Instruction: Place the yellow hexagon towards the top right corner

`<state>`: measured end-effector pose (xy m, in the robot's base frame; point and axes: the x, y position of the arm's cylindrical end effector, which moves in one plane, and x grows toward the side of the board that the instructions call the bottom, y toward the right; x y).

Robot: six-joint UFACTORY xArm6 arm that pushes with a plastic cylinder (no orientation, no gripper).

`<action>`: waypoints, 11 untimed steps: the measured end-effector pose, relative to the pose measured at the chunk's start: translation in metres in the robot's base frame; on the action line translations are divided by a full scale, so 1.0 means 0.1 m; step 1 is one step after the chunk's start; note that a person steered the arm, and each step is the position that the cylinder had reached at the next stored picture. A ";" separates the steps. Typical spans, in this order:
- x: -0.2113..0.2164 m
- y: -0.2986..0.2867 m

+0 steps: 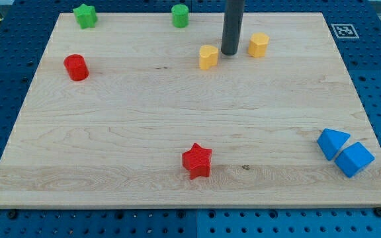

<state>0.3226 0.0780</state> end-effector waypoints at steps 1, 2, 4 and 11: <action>-0.02 0.09; -0.09 0.22; 0.02 0.66; -0.44 1.15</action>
<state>0.2786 0.1934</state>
